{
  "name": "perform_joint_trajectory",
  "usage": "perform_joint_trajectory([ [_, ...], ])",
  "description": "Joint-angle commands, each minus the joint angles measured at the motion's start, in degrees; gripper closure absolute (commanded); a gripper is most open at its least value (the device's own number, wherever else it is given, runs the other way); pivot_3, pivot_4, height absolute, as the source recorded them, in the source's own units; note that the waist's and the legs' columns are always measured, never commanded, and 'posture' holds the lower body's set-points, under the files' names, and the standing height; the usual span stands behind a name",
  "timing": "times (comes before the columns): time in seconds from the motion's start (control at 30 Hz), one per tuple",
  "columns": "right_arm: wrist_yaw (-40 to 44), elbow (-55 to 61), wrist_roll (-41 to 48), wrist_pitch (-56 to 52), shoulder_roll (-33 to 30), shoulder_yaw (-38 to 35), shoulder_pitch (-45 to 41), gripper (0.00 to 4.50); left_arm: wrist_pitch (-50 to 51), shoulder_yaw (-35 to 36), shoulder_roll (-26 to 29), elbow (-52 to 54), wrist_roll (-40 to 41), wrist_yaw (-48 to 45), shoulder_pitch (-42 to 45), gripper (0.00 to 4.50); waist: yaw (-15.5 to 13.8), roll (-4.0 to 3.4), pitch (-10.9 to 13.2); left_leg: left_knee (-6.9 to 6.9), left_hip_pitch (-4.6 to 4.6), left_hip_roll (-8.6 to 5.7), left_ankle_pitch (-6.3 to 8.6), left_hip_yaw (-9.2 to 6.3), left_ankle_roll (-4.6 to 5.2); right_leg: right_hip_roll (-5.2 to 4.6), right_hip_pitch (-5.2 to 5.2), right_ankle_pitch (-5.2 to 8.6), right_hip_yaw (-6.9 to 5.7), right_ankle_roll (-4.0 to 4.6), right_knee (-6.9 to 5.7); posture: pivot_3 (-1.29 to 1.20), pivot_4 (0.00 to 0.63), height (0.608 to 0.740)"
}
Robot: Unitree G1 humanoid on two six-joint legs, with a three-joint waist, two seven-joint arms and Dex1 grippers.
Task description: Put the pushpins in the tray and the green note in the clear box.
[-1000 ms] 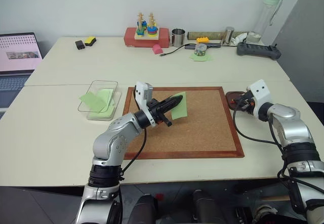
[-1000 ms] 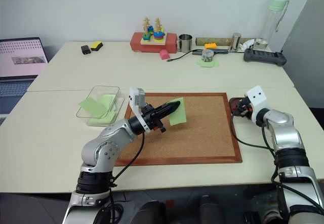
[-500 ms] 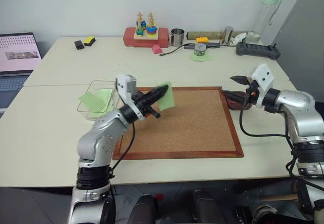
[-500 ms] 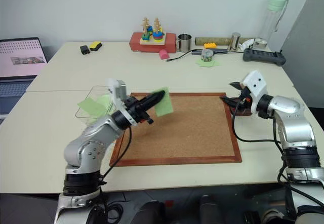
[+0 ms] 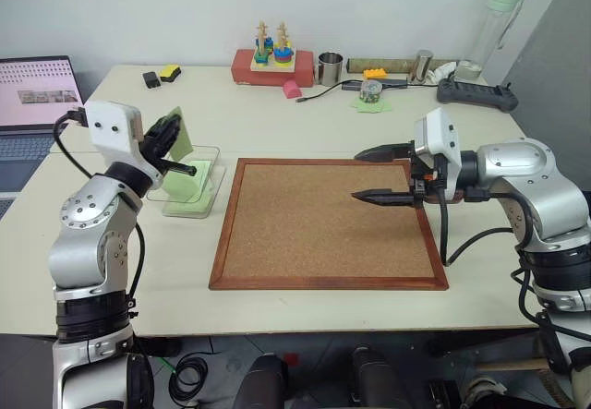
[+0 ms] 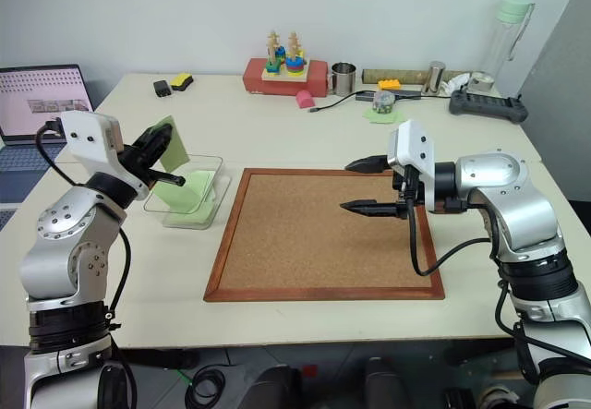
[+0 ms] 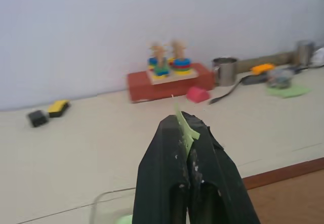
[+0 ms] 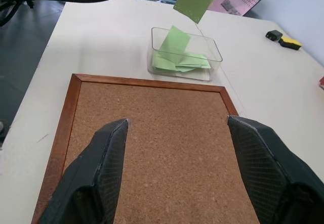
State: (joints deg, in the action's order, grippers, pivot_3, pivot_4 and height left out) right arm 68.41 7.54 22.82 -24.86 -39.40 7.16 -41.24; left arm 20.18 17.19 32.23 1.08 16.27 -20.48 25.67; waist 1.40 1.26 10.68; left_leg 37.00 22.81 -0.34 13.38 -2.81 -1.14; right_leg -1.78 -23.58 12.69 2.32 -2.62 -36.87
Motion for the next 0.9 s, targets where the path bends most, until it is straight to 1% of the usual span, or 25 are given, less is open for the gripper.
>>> perform_joint_trajectory([
  [0.03, 0.1, 1.6, 0.9, -0.3, 0.0, -0.8, -0.7, 1.25, -3.8, -0.7, 0.1, -3.4, -4.3, 3.6, 2.4, 4.50, 0.0, 0.02, 0.0, 0.00, 0.01, 0.01, 0.00, 0.00, 0.00, -0.02, -0.01, 0.00, -0.01, 0.00, -0.01, 0.00, 0.150, 0.740],
  [0.2, -0.2, 2.2, 1.0, -1.0, -0.4, -1.1, -0.1, 1.25, -5.3, -1.0, -0.2, -7.7, -6.5, 5.6, 3.7, 4.50, 0.1, 0.03, 0.0, 0.00, 0.01, 0.00, 0.00, -0.02, 0.00, -0.02, -0.03, -0.01, -0.04, 0.00, -0.05, 0.00, 0.150, 0.740],
  [0.27, -0.3, 2.6, 1.1, -1.3, -0.5, -1.3, 0.2, 1.16, -5.3, -0.4, -0.2, -8.7, -6.6, 6.5, 4.2, 4.11, 0.1, 0.03, 0.0, -0.01, 0.00, 0.01, 0.00, -0.01, 0.00, -0.02, -0.04, -0.01, -0.03, 0.00, -0.06, 0.00, 0.150, 0.740],
  [0.3, -0.3, 2.7, 1.2, -1.4, -0.6, -1.3, 0.4, 1.16, -5.1, -0.2, -0.3, -9.0, -6.3, 6.5, 4.4, 4.04, 0.1, 0.03, 0.0, -0.01, 0.01, 0.01, 0.00, -0.02, 0.00, -0.02, -0.05, -0.01, -0.04, 0.00, -0.06, 0.00, 0.150, 0.740],
  [0.47, -0.4, 2.8, 1.3, -1.6, -0.8, -1.2, 0.4, 1.16, -4.2, 0.0, -0.4, -8.7, -4.7, 5.4, 4.4, 2.92, 0.1, 0.03, 0.0, -0.01, 0.01, 0.01, 0.00, -0.02, 0.00, -0.02, -0.06, -0.01, -0.03, 0.00, -0.07, 0.00, 0.150, 0.740],
  [0.57, -0.1, 2.7, 1.3, -1.8, -0.9, -1.0, 0.3, 1.16, -3.2, 0.3, -0.5, -7.5, -3.4, 4.6, 3.8, 2.39, 0.1, 0.03, 0.0, -0.01, 0.01, 0.02, 0.00, -0.02, 0.00, -0.02, -0.06, -0.01, -0.03, 0.00, -0.08, 0.00, 0.150, 0.740],
  [0.63, 0.0, 2.6, 1.1, -1.7, -0.9, -0.9, 0.3, 1.16, -2.4, 0.4, -0.4, -6.4, -2.5, 3.9, 3.4, 2.15, 0.2, 0.03, 0.0, -0.01, 0.01, 0.01, 0.00, -0.02, 0.00, -0.02, -0.06, -0.01, -0.04, 0.00, -0.08, 0.00, 0.150, 0.740],
  [0.67, 0.1, 2.6, 1.1, -1.6, -1.0, -0.8, 0.3, 1.16, -2.0, 0.4, -0.3, -5.4, -1.8, 3.2, 3.1, 1.87, 0.2, 0.03, 0.0, -0.01, 0.01, 0.01, 0.00, -0.02, 0.00, -0.02, -0.06, -0.01, -0.03, 0.00, -0.08, 0.00, 0.150, 0.740],
  [0.73, 0.2, 2.6, 1.0, -1.6, -1.0, -0.8, 0.2, 1.16, -0.9, 0.6, 0.4, -3.0, -0.7, 2.0, 2.4, 1.61, 0.2, 0.03, 0.0, -0.01, 0.02, 0.02, 0.00, -0.02, 0.00, -0.03, -0.06, -0.01, -0.03, 0.00, -0.08, 0.00, 0.150, 0.740],
  [0.77, 0.2, 2.6, 1.0, -1.6, -1.1, -0.9, 0.2, 1.16, -0.1, 0.8, 0.9, -1.7, 0.1, 1.2, 2.0, 1.40, 0.2, 0.03, 0.0, -0.01, 0.02, 0.02, 0.00, -0.02, 0.00, -0.03, -0.06, -0.01, -0.03, 0.00, -0.08, 0.00, 0.150, 0.740],
  [0.8, 0.2, 2.6, 1.0, -1.6, -1.2, -1.0, 0.2, 1.16, 1.0, 1.1, 1.7, -0.3, 1.0, 0.0, 1.5, 1.28, 0.2, 0.03, 0.0, -0.01, 0.02, 0.03, 0.00, -0.02, 0.00, -0.03, -0.06, -0.01, -0.03, 0.00, -0.08, 0.00, 0.150, 0.740],
  [0.87, 0.1, 2.5, 1.1, -1.8, -1.7, -1.6, 0.3, 1.16, 4.3, 1.7, 5.7, 4.3, 3.3, -5.1, -1.5, 0.93, 0.3, 0.05, 0.0, -0.01, 0.02, 0.03, 0.00, -0.02, 0.00, -0.04, -0.07, -0.01, -0.03, 0.00, -0.08, 0.00, 0.150, 0.740],
  [0.9, 0.0, 2.3, 1.2, -2.0, -2.3, -2.2, 0.6, 1.16, 6.1, 2.4, 8.7, 6.5, 4.3, -8.4, -4.0, 0.75, 0.4, 0.06, 0.0, -0.02, 0.03, 0.03, 0.00, -0.02, 0.00, -0.03, -0.09, -0.01, -0.03, 0.01, -0.08, 0.00, 0.150, 0.740],
])
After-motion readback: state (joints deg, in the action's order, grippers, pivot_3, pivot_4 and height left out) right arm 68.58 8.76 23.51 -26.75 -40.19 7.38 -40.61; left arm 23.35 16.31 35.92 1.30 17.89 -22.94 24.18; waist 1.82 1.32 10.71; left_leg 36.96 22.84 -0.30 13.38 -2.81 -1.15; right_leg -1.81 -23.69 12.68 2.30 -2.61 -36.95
